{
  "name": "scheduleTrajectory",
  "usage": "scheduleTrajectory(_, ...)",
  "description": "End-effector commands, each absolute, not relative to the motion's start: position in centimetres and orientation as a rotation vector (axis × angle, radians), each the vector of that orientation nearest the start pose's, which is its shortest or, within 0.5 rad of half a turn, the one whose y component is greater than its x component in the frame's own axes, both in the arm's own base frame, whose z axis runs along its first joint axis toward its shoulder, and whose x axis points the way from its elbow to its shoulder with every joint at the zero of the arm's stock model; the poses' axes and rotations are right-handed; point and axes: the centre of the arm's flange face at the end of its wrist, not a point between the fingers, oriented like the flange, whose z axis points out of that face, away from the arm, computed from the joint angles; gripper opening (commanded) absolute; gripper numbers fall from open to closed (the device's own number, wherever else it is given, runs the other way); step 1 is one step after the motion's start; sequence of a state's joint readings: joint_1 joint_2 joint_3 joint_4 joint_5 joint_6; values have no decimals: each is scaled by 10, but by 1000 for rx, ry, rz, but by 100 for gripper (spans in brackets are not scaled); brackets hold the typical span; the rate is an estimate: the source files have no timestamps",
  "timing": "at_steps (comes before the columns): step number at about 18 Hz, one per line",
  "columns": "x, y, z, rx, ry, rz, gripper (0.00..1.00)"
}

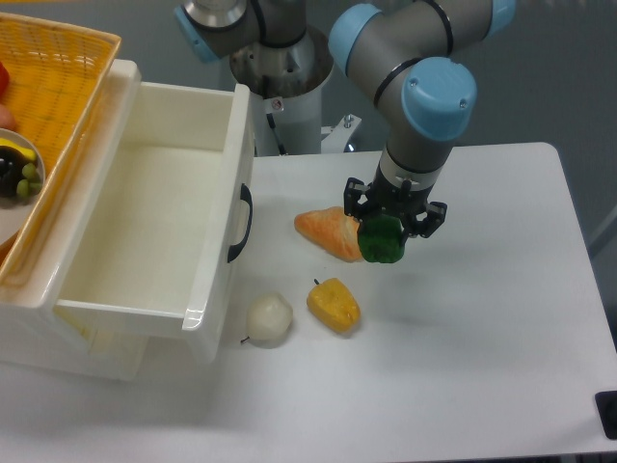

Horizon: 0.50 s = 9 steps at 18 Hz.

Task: Place the green pepper in the upper white drawer
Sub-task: 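Lift the green pepper up and carry it toward the white drawer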

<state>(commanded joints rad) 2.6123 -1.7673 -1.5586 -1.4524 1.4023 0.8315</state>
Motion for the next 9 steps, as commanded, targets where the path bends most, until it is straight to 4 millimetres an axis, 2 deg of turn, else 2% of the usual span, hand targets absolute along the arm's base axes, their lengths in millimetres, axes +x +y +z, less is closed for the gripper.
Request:
scheduleTrajectory(5,-398,408,439,-2964,-477,-330,56)
scheduleTrajectory(9,-385,408,459,-2885,-573,-365,56)
